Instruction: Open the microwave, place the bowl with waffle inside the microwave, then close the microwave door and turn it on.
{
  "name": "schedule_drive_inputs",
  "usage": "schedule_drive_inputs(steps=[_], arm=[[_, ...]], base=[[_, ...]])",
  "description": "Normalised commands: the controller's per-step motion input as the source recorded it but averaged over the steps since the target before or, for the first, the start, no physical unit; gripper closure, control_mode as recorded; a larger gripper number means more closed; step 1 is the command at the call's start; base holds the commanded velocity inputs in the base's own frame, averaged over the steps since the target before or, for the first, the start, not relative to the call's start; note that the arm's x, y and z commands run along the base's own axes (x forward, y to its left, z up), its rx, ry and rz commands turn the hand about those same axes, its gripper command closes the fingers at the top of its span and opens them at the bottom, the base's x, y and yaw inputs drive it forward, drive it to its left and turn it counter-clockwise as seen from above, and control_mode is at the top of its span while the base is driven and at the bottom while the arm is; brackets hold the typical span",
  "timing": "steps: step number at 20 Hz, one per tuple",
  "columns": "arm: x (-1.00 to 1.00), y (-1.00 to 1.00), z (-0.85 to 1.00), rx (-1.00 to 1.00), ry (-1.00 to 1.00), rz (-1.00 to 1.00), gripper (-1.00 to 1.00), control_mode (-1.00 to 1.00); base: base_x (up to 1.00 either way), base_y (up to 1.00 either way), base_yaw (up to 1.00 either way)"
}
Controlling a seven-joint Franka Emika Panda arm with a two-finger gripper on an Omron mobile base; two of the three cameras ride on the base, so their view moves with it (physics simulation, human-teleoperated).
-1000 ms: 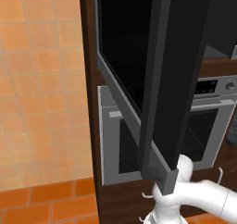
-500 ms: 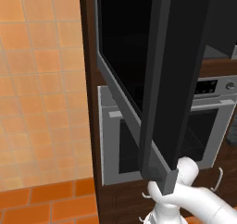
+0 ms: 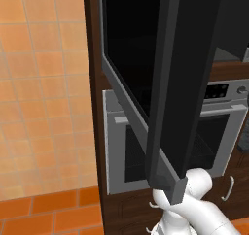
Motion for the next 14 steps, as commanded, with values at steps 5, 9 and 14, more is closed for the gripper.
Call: schedule_drive_inputs(steps=[5, 9, 14], arm=[[-0.08, 0.83, 0.53, -0.12, -0.12, 0.01, 1.0, -1.0], [-0.02, 0.92, 0.5, -0.11, -0.06, 0.06, 1.0, -1.0], [-0.01, 0.84, 0.57, -0.09, 0.0, 0.07, 1.0, -1.0]], base=[[0.0, 0.0, 0.0], [0.0, 0.0, 0.0], [0.0, 0.0, 0.0]])
